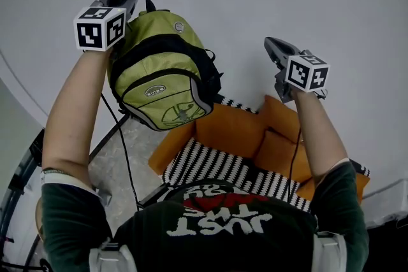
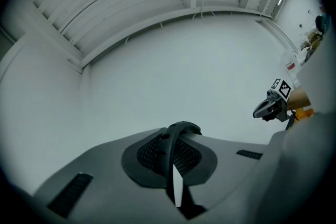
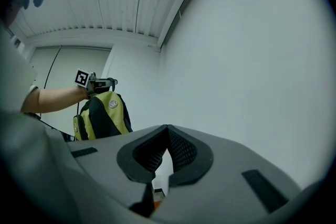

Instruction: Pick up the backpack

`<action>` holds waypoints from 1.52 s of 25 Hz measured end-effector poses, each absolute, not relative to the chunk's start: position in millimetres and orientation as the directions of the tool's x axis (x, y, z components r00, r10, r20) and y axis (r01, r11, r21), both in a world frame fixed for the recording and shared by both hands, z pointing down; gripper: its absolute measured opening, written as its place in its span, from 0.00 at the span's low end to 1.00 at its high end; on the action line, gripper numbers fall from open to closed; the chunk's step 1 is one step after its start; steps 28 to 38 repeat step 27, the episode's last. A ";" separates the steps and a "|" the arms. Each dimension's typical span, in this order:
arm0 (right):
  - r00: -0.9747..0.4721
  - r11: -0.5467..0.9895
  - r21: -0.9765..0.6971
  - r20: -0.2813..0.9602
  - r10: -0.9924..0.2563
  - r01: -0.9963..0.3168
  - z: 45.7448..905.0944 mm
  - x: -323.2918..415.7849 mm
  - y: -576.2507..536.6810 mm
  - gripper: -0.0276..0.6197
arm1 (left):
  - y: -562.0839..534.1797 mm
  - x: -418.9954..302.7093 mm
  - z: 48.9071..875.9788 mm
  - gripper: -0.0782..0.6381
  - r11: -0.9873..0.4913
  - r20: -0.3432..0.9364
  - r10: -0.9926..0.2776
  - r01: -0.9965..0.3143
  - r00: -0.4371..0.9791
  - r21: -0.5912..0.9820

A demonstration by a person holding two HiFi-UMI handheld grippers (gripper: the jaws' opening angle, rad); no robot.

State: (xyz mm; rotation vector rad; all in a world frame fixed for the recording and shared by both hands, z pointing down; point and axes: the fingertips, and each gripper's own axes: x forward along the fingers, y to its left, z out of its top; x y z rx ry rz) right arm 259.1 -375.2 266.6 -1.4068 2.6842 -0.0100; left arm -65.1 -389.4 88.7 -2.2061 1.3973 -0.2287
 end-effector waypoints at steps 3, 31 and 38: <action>-0.552 0.558 -0.052 -0.089 -0.829 -0.828 267.7 260.4 -375.0 0.09 | -389.8 -65.0 88.9 0.12 -0.337 -0.125 -0.882 -0.795 0.453 -0.504; -0.549 0.551 -0.032 -0.061 -0.834 -0.834 271.5 261.7 -376.1 0.09 | -395.3 -63.8 89.4 0.12 -0.336 -0.112 -0.888 -0.797 0.445 -0.501; -0.549 0.551 -0.032 -0.061 -0.834 -0.834 271.5 261.7 -376.1 0.09 | -395.3 -63.8 89.4 0.12 -0.336 -0.112 -0.888 -0.797 0.445 -0.501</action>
